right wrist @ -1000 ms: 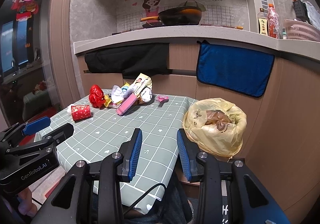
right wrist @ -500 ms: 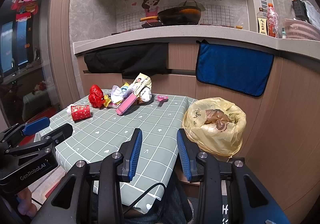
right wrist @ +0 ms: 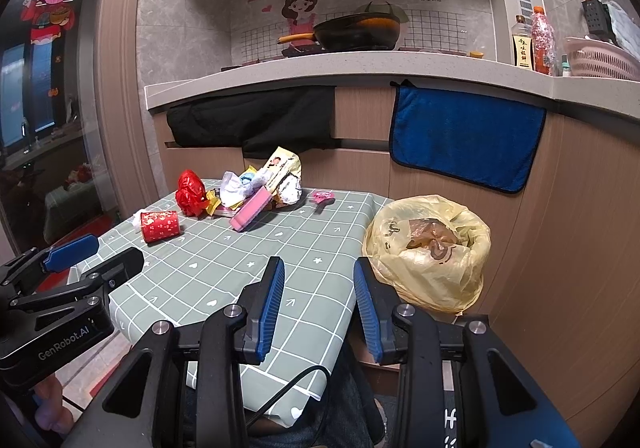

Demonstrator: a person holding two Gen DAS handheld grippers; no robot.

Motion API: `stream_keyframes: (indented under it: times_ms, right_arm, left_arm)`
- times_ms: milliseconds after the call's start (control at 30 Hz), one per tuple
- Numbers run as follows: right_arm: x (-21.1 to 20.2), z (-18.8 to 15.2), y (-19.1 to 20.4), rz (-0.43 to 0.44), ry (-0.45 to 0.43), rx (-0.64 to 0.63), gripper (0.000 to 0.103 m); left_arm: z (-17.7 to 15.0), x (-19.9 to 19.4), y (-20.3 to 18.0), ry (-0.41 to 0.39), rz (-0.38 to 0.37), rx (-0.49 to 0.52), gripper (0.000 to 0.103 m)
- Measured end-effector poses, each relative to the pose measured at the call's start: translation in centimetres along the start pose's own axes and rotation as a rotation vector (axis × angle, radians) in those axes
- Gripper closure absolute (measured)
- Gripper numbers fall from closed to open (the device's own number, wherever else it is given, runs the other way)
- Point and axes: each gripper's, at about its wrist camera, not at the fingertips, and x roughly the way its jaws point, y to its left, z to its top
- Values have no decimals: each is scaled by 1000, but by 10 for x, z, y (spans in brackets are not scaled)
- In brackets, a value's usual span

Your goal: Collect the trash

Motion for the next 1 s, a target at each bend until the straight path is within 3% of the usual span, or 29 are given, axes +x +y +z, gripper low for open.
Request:
stream_keyframes:
  times_ms: [433,633,867,1000]
  right_arm:
    - [3,-2,-2,5,12,3,69]
    - [14,1,-4,11,35,-4,69]
    - [45,27,0,31,32,-36,69]
    - [74,48,3,84,25,-38,69]
  left_arm:
    - [3,1,-7,-11,-8,13,39]
    - [10,15,-6,19,-32,21,39]
    - [23,52,42,48,-70,-76,40]
    - [24,86,92,126,-67,-220,40]
